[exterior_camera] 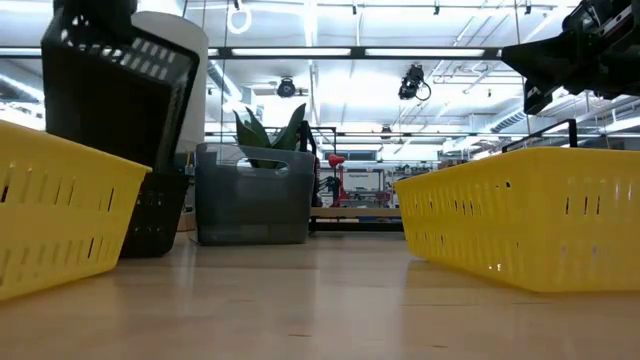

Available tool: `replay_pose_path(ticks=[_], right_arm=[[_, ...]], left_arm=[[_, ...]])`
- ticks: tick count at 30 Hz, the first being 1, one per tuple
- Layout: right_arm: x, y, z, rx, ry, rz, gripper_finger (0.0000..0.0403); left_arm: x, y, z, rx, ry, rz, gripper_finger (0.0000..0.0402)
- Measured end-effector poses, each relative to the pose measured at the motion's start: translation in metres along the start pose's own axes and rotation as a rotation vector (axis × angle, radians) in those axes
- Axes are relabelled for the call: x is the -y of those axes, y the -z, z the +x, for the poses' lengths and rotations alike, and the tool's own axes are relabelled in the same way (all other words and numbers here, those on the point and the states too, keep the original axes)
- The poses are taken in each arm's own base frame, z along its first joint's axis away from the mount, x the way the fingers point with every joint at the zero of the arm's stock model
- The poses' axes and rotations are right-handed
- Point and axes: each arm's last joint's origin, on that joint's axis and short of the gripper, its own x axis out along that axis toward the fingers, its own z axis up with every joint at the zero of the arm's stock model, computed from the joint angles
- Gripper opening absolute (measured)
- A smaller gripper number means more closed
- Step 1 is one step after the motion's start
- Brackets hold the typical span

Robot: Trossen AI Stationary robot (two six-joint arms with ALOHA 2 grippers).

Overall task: Stack baskets on shelf by color
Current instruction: Stack the right black bin into the left black bin, then stack the left yellow bin into the center yellow bin

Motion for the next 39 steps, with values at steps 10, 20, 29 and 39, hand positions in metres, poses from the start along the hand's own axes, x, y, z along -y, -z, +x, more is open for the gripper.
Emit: replay_pose_path(ticks=[10, 20, 29, 39], right_arm=[[0.0, 0.0, 0.0, 0.0, 0.0, 0.0, 0.0019], [0.0, 0.0, 0.0, 0.0, 0.0, 0.0, 0.0019], [0.0, 0.0, 0.0, 0.0, -0.001, 0.0, 0.0019], [0.0, 0.0, 0.0, 0.0, 0.0, 0.0, 0.0019]], left_arm=[[-0.003, 0.027, 0.028, 0.047, -0.017, 0.04, 0.0021], [-0.006, 0.047, 0.035, 0.047, -0.056, -0.006, 0.0075], [-0.008, 0.049, 0.039, 0.058, -0.063, -0.004, 0.0195], [0.012, 0.042, 0.037, 0.107, 0.148, 0.03, 0.0195]])
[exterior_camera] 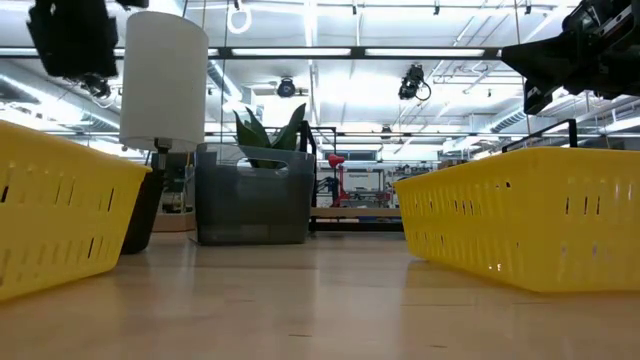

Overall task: Stack baskets on shelf by color
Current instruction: Stack the left yellow bin into the center yellow bin

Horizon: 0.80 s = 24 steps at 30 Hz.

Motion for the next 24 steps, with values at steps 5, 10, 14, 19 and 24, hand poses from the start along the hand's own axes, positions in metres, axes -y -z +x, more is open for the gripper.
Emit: replay_pose_path(ticks=[5, 10, 14, 19, 24], right_arm=[[0.0, 0.0, 0.0, 0.0, 0.0, 0.0, 0.0019], [0.0, 0.0, 0.0, 0.0, 0.0, 0.0, 0.0019], [0.0, 0.0, 0.0, 0.0, 0.0, 0.0, 0.0019], [0.0, 0.0, 0.0, 0.0, 0.0, 0.0, 0.0019], [0.0, 0.0, 0.0, 0.0, 0.0, 0.0, 0.0019]], left_arm=[[0.005, -0.002, 0.0, 0.013, 0.051, 0.013, 0.0176], [0.004, 0.001, 0.008, -0.002, 0.022, 0.003, 0.0164], [0.006, 0.007, 0.021, -0.029, -0.014, 0.009, 0.0157], [0.005, 0.011, 0.033, -0.048, -0.052, -0.007, 0.0153], [0.003, 0.013, 0.04, -0.063, -0.078, 0.0, 0.0153]])
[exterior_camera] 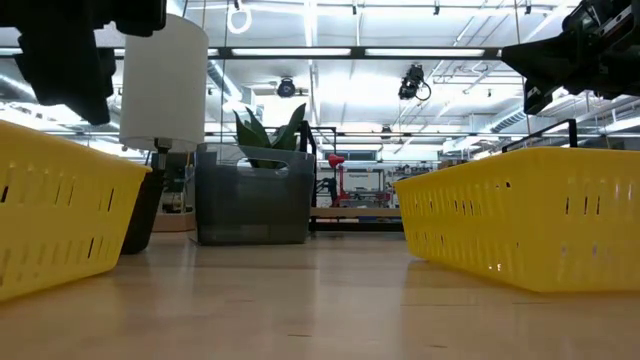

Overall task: Stack baskets on shelf by color
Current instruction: Stack the left yellow bin into the center yellow bin

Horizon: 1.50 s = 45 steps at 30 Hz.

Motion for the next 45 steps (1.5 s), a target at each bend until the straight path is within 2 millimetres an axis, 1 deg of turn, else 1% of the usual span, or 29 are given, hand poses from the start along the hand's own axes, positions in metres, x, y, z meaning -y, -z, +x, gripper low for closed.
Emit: replay_pose_path(ticks=[5, 11, 17, 24, 27, 31, 34, 36, 38, 43, 45], right_arm=[[0.0, 0.0, 0.0, -0.001, 0.0, 0.0, 0.0019], [0.0, 0.0, 0.0, -0.001, 0.001, 0.0, 0.0019], [0.0, 0.0, 0.0, 0.0, 0.0, 0.0, 0.0019], [0.0, 0.0, 0.0, 0.0, 0.0, 0.0, 0.0019], [0.0, 0.0, 0.0, 0.0, 0.0, 0.0, 0.0019], [0.0, 0.0, 0.0, 0.0, 0.0, 0.0, 0.0019], [0.0, 0.0, 0.0, -0.001, 0.0, 0.0, 0.0019], [0.0, 0.0, 0.0, 0.0, 0.0, 0.0, 0.0019], [0.0, 0.0, 0.0, -0.001, 0.0, 0.0, 0.0019], [0.0, 0.0, 0.0, -0.001, 0.0, 0.0, 0.0019], [0.0, 0.0, 0.0, 0.0, 0.0, 0.0, 0.0019]], left_arm=[[0.0, 0.001, 0.003, -0.009, -0.01, -0.024, 0.015], [-0.001, 0.0, 0.003, -0.009, -0.014, -0.034, 0.0136], [-0.001, -0.001, 0.003, -0.012, -0.007, -0.089, 0.0123], [-0.003, 0.002, 0.003, -0.054, -0.017, -0.086, 0.0121], [-0.001, 0.003, 0.003, -0.103, 0.018, -0.052, 0.0121], [0.005, 0.01, 0.001, -0.158, 0.086, 0.052, 0.0121], [0.014, 0.017, -0.002, -0.23, 0.185, 0.086, 0.0121], [0.02, 0.024, -0.005, -0.312, 0.245, 0.064, 0.0121], [0.023, 0.033, -0.008, -0.389, 0.26, 0.015, 0.0121], [0.03, 0.056, -0.016, -0.477, 0.25, -0.052, 0.0121], [0.028, 0.066, -0.019, -0.51, 0.191, -0.09, 0.0121]])
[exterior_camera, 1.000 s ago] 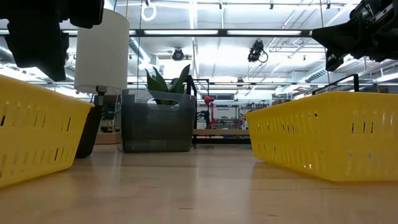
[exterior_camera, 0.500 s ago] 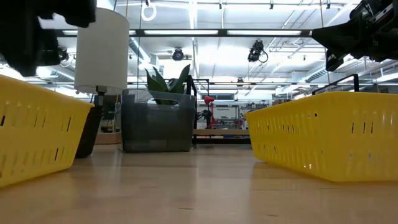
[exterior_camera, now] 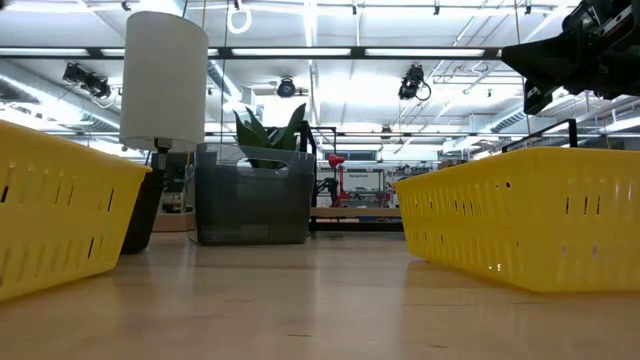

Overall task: Stack baskets on shelf by color
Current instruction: Stack the left yellow bin into the center yellow bin

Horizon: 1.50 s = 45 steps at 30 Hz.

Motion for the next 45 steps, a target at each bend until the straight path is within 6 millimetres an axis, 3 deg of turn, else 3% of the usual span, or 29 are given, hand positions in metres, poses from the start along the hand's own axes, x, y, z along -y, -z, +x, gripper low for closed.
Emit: replay_pose_path(ticks=[5, 18, 24, 30, 34, 39, 45], right_arm=[[0.0, 0.0, 0.0, 0.0, 0.0, 0.0, 0.0019], [0.0, 0.0, 0.0, 0.0, 0.001, 0.0, 0.0019], [0.0, 0.0, 0.0, 0.0, 0.0, 0.0, 0.0019], [0.0, 0.0, 0.0, -0.001, 0.0, 0.0, 0.0019], [0.0, 0.0, 0.0, 0.0, 0.0, 0.0, 0.0019], [0.0, 0.0, 0.0, 0.0, 0.001, 0.0, 0.0019], [0.0, 0.0, 0.0, 0.0, 0.001, 0.0, 0.0019]], left_arm=[[-0.017, 0.018, -0.002, -0.044, -0.201, -0.14, 0.0121], [-0.035, 0.038, -0.024, -0.033, -0.39, -0.083, 0.0116], [-0.038, 0.034, -0.03, -0.01, -0.397, -0.03, 0.0068], [-0.052, 0.037, -0.058, 0.052, -0.493, -0.026, 0.0007], [-0.071, 0.039, -0.073, 0.115, -0.422, -0.076, 0.0008], [-0.1, 0.042, -0.068, 0.144, -0.23, -0.141, 0.0006], [-0.104, 0.043, -0.061, 0.081, -0.119, -0.138, 0.0029]])
